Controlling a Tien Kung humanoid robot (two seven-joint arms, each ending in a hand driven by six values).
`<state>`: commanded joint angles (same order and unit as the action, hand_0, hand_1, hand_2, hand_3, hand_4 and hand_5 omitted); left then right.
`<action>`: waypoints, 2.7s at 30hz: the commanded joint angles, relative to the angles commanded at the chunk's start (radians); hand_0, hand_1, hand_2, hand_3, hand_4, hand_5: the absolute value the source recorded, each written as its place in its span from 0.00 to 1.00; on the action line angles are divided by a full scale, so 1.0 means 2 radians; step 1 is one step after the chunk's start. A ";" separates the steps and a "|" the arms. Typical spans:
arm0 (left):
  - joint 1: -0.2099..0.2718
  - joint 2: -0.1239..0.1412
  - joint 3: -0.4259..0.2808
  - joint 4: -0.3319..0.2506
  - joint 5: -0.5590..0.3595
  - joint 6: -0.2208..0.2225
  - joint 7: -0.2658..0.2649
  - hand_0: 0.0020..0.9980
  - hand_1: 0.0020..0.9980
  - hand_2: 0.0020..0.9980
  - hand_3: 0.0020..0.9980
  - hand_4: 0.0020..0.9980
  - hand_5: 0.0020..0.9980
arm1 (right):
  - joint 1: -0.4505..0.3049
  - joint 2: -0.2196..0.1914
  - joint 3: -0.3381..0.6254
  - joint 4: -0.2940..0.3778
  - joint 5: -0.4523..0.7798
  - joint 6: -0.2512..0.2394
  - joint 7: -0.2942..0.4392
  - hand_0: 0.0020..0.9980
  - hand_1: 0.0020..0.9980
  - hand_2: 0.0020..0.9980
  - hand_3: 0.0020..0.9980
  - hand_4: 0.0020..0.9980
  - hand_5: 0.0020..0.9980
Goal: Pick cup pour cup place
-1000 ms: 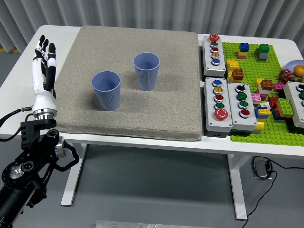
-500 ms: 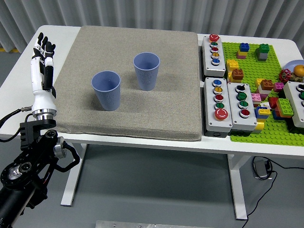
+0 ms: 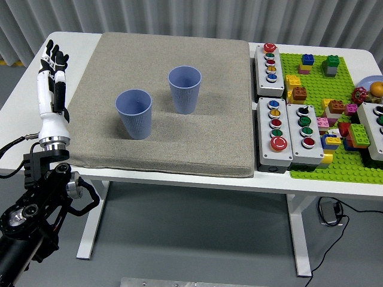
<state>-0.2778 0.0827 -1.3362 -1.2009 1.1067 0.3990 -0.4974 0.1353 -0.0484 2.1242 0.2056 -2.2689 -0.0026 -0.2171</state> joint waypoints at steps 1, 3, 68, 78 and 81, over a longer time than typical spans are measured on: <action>0.000 0.000 0.000 0.000 -0.004 0.000 -0.003 0.89 0.88 1.00 1.00 0.73 1.00 | 0.000 0.000 0.000 0.000 0.000 0.000 0.000 0.69 0.66 0.60 0.59 0.00 0.23; 0.000 0.000 0.000 0.001 -0.008 -0.005 -0.005 0.89 0.88 1.00 1.00 0.73 1.00 | 0.000 0.000 0.000 0.000 0.000 0.000 0.000 0.69 0.66 0.60 0.59 0.00 0.23; 0.011 0.000 -0.001 -0.019 -0.060 -0.032 0.018 0.89 0.86 1.00 1.00 0.74 1.00 | -0.003 0.003 0.001 0.000 0.000 -0.004 -0.001 0.69 0.66 0.60 0.60 0.00 0.23; 0.012 0.000 -0.003 -0.021 -0.059 -0.030 0.019 0.88 0.86 1.00 1.00 0.74 1.00 | -0.003 0.002 -0.001 -0.001 0.000 -0.003 0.000 0.69 0.66 0.60 0.60 0.00 0.24; 0.011 0.001 -0.003 -0.022 -0.056 -0.029 0.021 0.88 0.86 1.00 1.00 0.74 1.00 | -0.002 0.003 0.000 0.000 0.000 -0.003 -0.001 0.69 0.66 0.60 0.60 0.00 0.24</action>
<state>-0.2552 0.0842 -1.3431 -1.2440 0.9943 0.3406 -0.4549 0.1314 -0.0432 2.1242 0.2058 -2.2689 -0.0089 -0.2197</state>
